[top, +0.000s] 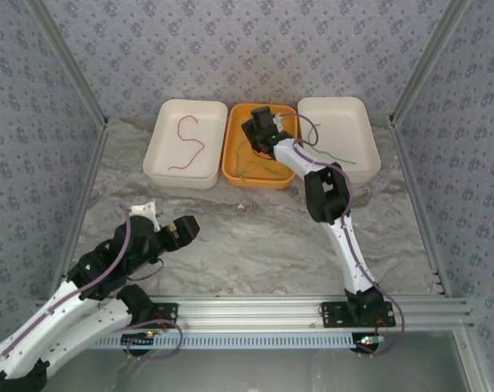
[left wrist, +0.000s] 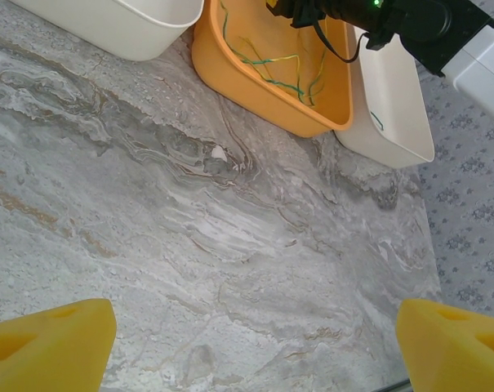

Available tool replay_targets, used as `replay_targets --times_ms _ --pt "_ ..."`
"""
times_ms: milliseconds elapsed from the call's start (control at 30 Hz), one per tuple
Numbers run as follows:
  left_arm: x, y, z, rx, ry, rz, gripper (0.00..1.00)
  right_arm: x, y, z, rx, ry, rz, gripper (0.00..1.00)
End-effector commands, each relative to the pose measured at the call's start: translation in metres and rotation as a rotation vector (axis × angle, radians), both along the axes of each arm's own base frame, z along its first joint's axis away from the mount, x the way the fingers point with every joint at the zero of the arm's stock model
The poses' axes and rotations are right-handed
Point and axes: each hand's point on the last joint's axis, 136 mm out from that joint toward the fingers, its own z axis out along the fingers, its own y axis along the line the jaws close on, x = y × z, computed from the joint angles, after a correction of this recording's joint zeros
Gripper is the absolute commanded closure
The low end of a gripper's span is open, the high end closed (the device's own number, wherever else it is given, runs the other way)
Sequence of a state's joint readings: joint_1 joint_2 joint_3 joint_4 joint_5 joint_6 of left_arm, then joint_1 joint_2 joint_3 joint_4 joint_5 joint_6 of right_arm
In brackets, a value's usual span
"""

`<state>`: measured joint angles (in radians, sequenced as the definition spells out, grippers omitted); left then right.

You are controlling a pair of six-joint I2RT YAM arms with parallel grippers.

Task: Untangle the cables

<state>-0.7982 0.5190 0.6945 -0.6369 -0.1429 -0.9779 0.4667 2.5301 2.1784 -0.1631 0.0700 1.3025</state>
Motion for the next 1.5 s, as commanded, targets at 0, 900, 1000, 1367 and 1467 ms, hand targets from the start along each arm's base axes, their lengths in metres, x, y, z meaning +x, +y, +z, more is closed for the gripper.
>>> replay_targets --times_ms 0,900,1000,1367,1467 --pt "0.0 -0.001 0.007 -0.01 -0.015 -0.006 0.11 -0.007 -0.004 0.074 -0.06 -0.1 0.006 0.5" --pt "0.021 0.056 0.043 0.163 0.029 0.142 0.01 -0.203 -0.164 0.242 -0.621 -0.396 -0.005 0.25" --pt "0.031 0.068 0.045 0.084 0.055 0.183 0.01 -0.252 -0.196 0.24 -0.719 -0.394 0.014 0.01" --pt "0.048 0.155 -0.033 -0.033 0.211 0.544 0.01 -0.376 -0.313 0.173 -1.0 -0.141 -0.185 0.01" --pt "0.018 0.2 -0.043 0.149 0.176 0.789 0.01 -0.381 -0.329 0.152 -1.147 -0.139 -0.187 0.01"
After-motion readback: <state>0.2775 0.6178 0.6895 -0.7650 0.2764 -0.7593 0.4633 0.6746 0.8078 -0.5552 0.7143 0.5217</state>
